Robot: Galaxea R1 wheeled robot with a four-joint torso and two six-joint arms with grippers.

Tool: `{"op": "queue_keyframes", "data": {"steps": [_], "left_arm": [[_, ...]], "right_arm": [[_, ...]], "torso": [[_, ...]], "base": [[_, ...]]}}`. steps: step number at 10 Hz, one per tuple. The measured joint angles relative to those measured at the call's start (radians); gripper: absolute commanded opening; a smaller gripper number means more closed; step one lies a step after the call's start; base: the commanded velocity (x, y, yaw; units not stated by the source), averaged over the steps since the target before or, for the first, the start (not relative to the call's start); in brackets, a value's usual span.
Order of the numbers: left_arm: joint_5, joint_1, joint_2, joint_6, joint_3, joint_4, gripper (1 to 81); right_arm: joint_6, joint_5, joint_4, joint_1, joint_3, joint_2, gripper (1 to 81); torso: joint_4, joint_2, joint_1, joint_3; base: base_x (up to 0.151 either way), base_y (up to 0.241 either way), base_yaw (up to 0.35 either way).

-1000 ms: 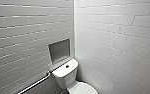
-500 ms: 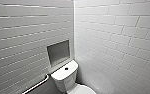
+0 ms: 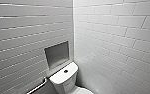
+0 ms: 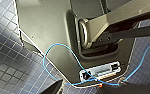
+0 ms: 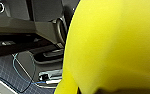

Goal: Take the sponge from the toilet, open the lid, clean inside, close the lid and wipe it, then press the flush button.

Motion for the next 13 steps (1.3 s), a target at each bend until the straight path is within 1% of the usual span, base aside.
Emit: {"op": "queue_keyframes", "data": {"steps": [8,13], "left_arm": [[0.0,0.0,0.0,0.0,0.0,0.0,81.1],[0.002,0.0,0.0,0.0,0.0,0.0,81.1]], "right_arm": [[0.0,0.0,0.0,0.0,-0.004,0.01,1.0],[0.003,0.001,0.0,0.003,-0.004,0.009,1.0]], "torso": [[0.0,0.0,0.0,0.0],[0.0,0.0,0.001,0.0]], "base": [[0.097,0.0,0.0],[0.0,0.0,0.0]]}}
